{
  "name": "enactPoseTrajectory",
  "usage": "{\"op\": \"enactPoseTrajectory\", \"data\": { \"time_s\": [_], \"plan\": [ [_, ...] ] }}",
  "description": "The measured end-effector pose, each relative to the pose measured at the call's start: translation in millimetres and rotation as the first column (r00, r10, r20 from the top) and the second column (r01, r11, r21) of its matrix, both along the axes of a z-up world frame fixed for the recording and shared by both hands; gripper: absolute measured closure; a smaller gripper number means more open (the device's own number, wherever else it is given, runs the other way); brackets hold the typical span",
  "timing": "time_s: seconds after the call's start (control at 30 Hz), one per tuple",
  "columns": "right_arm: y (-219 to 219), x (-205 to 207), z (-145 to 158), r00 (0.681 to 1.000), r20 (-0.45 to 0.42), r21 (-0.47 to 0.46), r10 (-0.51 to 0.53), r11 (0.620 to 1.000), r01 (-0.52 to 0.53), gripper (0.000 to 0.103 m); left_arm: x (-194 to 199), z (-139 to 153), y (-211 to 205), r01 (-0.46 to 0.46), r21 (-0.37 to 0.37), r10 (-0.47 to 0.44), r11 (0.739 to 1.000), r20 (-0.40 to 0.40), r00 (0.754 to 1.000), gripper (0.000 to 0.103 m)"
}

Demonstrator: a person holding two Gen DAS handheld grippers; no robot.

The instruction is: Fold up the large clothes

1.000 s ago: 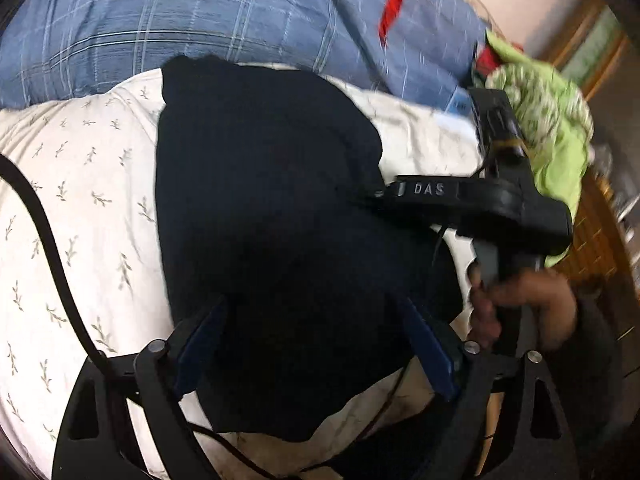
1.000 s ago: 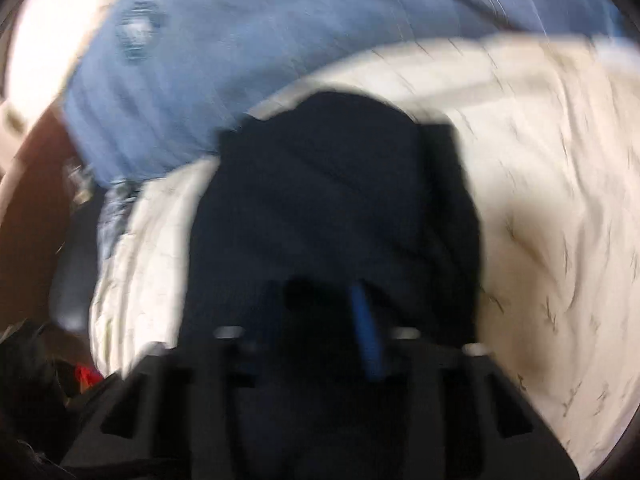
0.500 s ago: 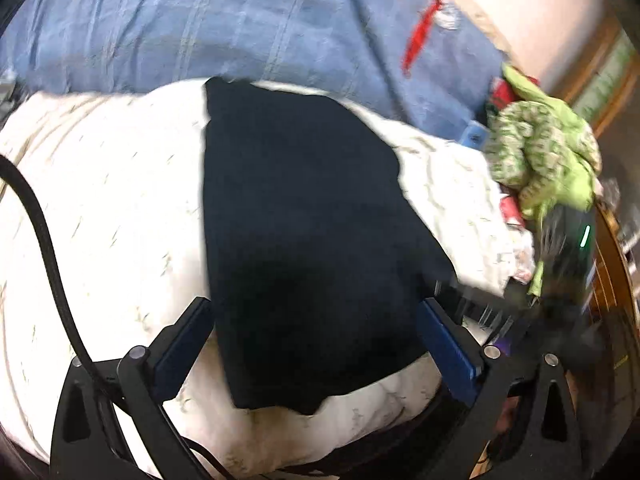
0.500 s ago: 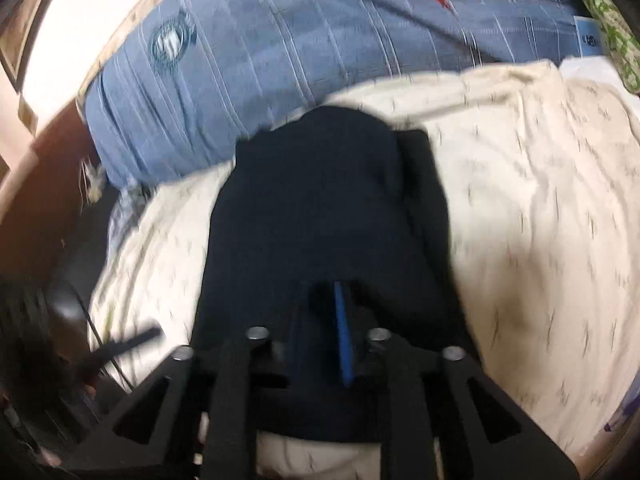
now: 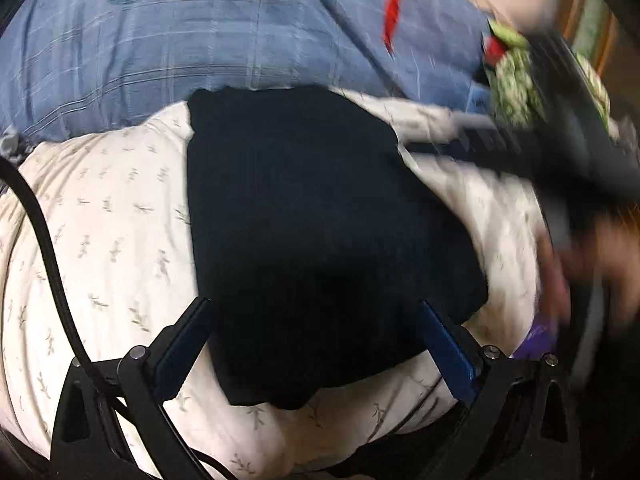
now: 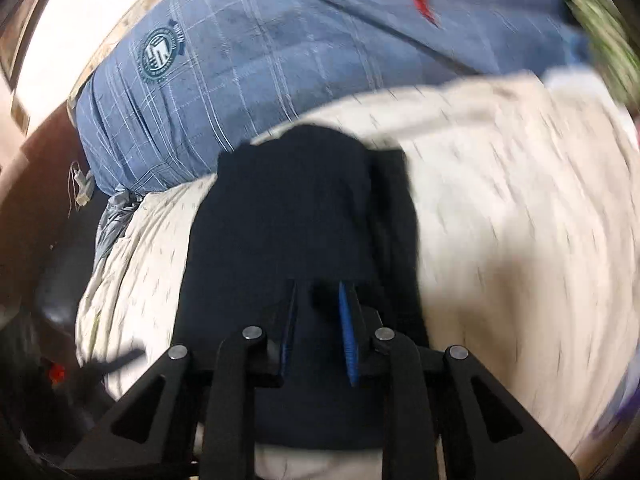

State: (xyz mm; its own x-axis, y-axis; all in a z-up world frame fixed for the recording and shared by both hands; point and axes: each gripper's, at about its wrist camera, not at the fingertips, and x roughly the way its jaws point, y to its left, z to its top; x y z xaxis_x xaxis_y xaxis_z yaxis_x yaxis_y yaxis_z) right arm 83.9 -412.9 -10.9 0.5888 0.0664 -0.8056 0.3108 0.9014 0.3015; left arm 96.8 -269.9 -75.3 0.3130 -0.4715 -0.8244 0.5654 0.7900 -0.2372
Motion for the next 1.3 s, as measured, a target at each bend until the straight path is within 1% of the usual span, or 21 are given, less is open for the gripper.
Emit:
{"op": "enactPoseTrajectory", "data": {
  "time_s": [0.07,0.13,0.27,0.3,0.37,0.47,0.5,0.53,0.67,0.7,0.77,0.83,0.9,0.97,1.03,1.1,1.13,1.17,1.2,1.27,1.3],
  "plan": [
    [-3.4,41.6,-4.6,0.998,-0.011,0.043,0.057,0.997,-0.056,0.081,-0.4,-10.9,-3.8,0.003,0.013,-0.003,1.000,-0.027,1.000,0.003],
    [-11.5,75.1,-19.3,0.996,-0.051,0.044,0.077,0.996,-0.075,0.081,-1.6,-15.1,-8.7,0.010,0.041,-0.010,0.999,-0.003,1.000,0.003],
    [-32.9,109.2,-63.3,0.981,-0.179,0.077,0.069,0.995,-0.056,0.082,1.0,-15.6,-17.1,0.034,0.086,-0.036,0.996,0.018,0.999,0.003],
    [-37.2,116.1,-72.5,0.975,-0.214,0.039,0.055,0.998,-0.048,0.085,1.5,-15.2,-18.5,0.038,0.091,-0.040,0.995,0.023,0.999,0.002],
    [-46.6,122.0,-74.9,0.977,-0.213,0.004,0.021,1.000,-0.021,0.089,0.3,-14.3,-20.7,0.040,0.101,-0.043,0.994,0.028,0.999,0.002],
    [-67.4,127.2,-73.1,0.972,-0.226,-0.048,-0.069,0.997,0.060,0.089,0.8,-14.5,-17.3,0.040,0.122,-0.045,0.992,0.036,0.998,0.002],
    [-70.6,126.8,-71.3,0.968,-0.234,-0.071,-0.093,0.994,0.079,0.086,1.7,-15.3,-15.8,0.037,0.123,-0.041,0.992,0.031,0.999,0.002],
    [-71.6,124.1,-66.8,0.965,-0.236,-0.108,-0.113,0.990,0.089,0.082,2.8,-15.4,-12.9,0.033,0.120,-0.036,0.992,0.027,0.999,0.002],
    [-58.6,92.7,-33.7,0.989,-0.128,-0.144,-0.072,0.988,0.053,0.082,8.0,-13.1,-4.0,-0.001,0.092,0.001,0.996,0.003,1.000,0.002],
    [-52.9,78.3,-23.1,0.994,-0.094,-0.146,-0.063,0.988,0.049,0.082,8.6,-11.5,-2.6,-0.005,0.085,0.005,0.996,0.003,1.000,0.002],
    [-39.9,52.5,-9.4,0.997,-0.061,-0.137,-0.054,0.990,0.045,0.081,8.8,-7.0,0.1,-0.019,0.069,0.018,0.997,0.004,1.000,0.002],
    [-23.9,29.7,-3.7,0.999,-0.033,-0.105,-0.024,0.994,0.020,0.080,7.1,-1.6,3.5,-0.024,0.053,0.023,0.998,0.008,1.000,0.002],
    [-6.0,6.9,-4.6,0.999,-0.038,-0.097,-0.006,0.995,0.002,0.080,2.6,3.5,6.6,-0.032,0.044,0.031,0.999,0.021,0.999,0.002],
    [3.9,-10.5,-13.7,0.998,-0.056,-0.071,-0.012,0.997,0.008,0.080,-0.4,5.9,13.2,-0.043,0.030,0.042,0.999,0.022,0.999,0.002],
    [4.0,-25.6,-32.9,0.996,-0.090,-0.040,-0.030,0.999,0.027,0.079,-2.5,8.7,19.2,-0.064,0.014,0.063,0.998,0.020,0.998,0.002],
    [-0.6,-31.6,-57.1,0.985,-0.165,-0.086,-0.058,0.995,0.045,0.078,-1.5,8.9,22.7,-0.072,0.015,0.072,0.997,0.015,0.997,0.002],
    [-5.7,-35.1,-66.2,0.983,-0.168,-0.103,-0.077,0.993,0.060,0.061,-2.5,9.3,24.0,-0.075,0.016,0.075,0.997,0.015,0.997,0.002],
    [-13.9,-39.9,-69.3,0.981,-0.160,-0.102,-0.112,0.990,0.096,0.050,-3.6,10.2,25.7,-0.079,0.018,0.079,0.997,0.015,0.997,0.002],
    [-22.6,-44.5,-69.1,0.976,-0.159,-0.088,-0.148,0.987,0.135,0.043,-4.7,11.5,27.6,-0.084,0.019,0.084,0.996,0.017,0.996,0.002],
    [-33.0,-57.2,-59.1,0.961,-0.154,-0.103,-0.231,0.971,0.217,0.047,-2.2,13.7,32.5,-0.097,0.013,0.096,0.995,0.024,0.995,0.002],
    [-31.8,-64.4,-50.0,0.966,-0.121,-0.090,-0.227,0.972,0.217,0.051,-1.9,15.2,34.1,-0.105,0.009,0.104,0.994,0.026,0.994,0.002]
  ]
}}
